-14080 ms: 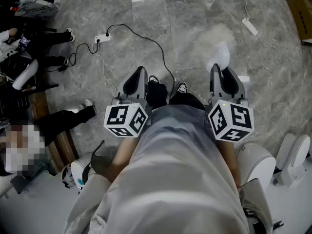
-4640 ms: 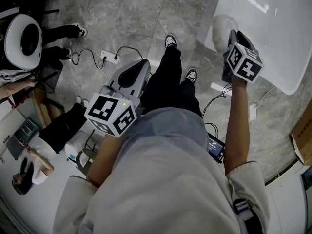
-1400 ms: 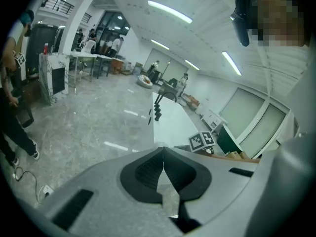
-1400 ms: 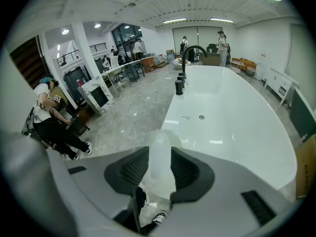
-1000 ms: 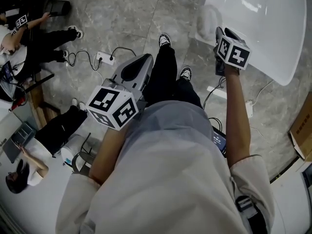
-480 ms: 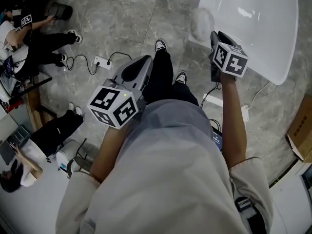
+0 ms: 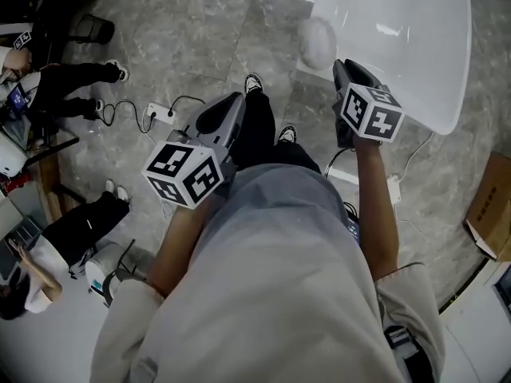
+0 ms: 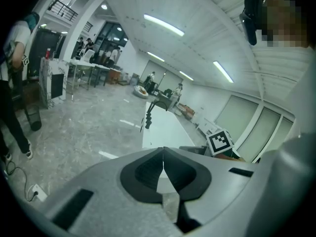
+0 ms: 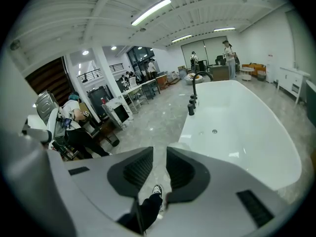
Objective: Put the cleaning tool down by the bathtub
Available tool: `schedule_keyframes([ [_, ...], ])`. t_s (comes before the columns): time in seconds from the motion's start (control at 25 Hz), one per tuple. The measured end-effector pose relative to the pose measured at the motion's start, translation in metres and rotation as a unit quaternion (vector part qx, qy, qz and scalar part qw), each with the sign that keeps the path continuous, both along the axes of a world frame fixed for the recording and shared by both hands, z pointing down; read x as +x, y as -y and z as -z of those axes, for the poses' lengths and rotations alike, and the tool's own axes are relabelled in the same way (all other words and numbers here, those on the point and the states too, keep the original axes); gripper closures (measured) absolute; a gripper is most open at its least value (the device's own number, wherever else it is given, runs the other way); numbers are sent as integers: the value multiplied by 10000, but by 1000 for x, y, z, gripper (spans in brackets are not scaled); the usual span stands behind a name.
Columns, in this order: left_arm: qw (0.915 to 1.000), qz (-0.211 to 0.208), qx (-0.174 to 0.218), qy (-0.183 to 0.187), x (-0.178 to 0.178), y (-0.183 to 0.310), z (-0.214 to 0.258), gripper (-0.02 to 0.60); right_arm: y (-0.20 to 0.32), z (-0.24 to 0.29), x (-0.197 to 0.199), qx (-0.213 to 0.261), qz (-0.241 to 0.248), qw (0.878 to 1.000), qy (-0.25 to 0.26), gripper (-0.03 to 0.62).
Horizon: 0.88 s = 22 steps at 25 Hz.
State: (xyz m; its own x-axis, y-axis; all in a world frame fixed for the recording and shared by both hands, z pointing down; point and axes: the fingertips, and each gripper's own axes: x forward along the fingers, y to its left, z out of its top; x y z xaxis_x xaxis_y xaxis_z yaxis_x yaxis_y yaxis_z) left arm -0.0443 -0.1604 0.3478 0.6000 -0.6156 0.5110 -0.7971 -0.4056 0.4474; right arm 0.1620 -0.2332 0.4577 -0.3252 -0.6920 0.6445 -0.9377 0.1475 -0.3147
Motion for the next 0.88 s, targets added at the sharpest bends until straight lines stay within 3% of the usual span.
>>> schedule_keyframes([
  [0.56,9993,-19,290,-222,24,-15,14,572,-49,66,6,410,229,9986,235,540],
  [0.88,9989,-62,432,-174,28,-33,20,572,-72,100,4,685,307,9962,447,542],
])
